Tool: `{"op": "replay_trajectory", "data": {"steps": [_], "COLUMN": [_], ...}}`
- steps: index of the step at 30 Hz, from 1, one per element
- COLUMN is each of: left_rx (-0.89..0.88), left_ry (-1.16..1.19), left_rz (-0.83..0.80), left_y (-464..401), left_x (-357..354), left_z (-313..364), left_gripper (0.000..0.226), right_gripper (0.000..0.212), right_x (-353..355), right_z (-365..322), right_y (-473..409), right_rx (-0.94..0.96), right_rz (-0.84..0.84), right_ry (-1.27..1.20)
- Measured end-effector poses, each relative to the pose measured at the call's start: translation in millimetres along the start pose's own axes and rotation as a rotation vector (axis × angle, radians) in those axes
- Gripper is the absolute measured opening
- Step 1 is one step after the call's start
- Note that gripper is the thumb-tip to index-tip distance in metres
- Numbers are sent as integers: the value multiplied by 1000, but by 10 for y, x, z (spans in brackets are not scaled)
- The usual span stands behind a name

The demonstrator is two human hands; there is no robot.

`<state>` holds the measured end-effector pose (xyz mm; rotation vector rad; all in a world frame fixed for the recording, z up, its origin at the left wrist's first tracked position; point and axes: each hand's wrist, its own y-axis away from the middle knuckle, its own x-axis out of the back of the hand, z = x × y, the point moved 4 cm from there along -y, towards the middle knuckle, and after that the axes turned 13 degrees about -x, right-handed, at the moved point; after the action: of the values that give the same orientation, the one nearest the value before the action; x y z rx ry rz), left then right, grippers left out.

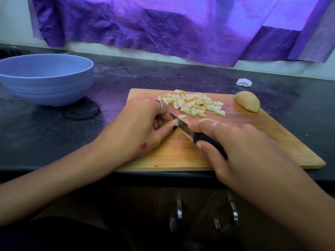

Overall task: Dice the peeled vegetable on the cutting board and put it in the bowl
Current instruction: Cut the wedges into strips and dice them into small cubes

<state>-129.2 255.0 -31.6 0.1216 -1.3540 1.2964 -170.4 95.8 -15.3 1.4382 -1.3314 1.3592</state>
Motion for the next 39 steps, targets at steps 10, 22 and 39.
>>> {"op": "replay_trajectory", "data": {"steps": [10, 22, 39], "left_rx": [56, 85, 175], "left_ry": [36, 100, 124], "left_rz": [26, 7, 9], "left_y": [92, 77, 72], "left_x": [47, 56, 57], "left_z": [17, 6, -12], "left_gripper": [6, 7, 10], "right_gripper": [43, 33, 39], "right_x": [-5, -3, 69], "right_z": [94, -122, 56], "right_y": [75, -99, 41], "right_rx": [-22, -15, -22], "right_rz": [134, 74, 126], "right_ry": [-162, -69, -158]}}
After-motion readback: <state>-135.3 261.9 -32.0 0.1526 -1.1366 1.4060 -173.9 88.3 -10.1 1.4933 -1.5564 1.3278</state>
